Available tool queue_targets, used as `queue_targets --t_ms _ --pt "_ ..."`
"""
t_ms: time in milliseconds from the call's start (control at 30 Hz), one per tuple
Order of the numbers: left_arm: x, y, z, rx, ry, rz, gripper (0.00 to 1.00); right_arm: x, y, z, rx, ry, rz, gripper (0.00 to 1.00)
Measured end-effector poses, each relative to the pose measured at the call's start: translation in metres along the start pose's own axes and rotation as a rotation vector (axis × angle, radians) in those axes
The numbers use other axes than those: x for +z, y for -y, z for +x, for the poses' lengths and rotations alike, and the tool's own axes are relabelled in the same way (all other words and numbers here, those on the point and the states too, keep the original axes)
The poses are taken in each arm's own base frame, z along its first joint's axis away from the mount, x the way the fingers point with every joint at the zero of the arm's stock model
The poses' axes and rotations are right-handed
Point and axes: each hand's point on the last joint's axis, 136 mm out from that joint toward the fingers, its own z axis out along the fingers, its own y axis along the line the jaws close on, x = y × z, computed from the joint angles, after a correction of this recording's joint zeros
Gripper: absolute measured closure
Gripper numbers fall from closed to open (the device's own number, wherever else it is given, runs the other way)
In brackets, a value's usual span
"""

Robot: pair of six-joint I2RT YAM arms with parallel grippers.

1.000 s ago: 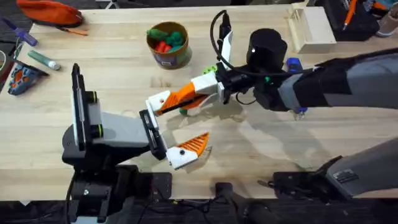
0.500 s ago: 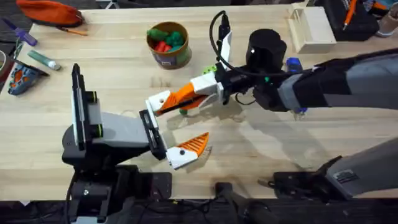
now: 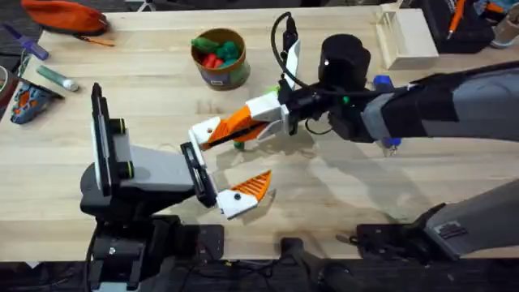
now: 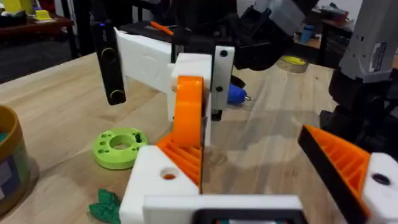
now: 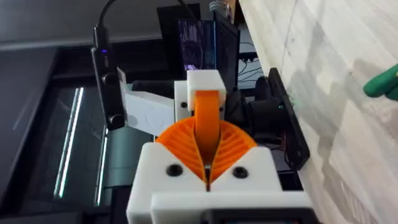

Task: Pick up the gripper from the table and insert it into the empty holder that is missing its gripper. Then pick up a screw, insert it into the mounting hole, and use the screwdriver to tighten it. Finally, clean up the table by picking up the vegetable and placing it into the bucket.

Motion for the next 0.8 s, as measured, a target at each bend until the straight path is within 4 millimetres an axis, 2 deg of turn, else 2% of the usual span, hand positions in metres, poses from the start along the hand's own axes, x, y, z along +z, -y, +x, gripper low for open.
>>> queue_targets --t_ms 800 --pt "0.0 -0.0002 0.0 0.003 0.0 -0.001 0.015 -0.0007 -0.003 -0.0024 -0.05 -0.021 -0.007 0.993"
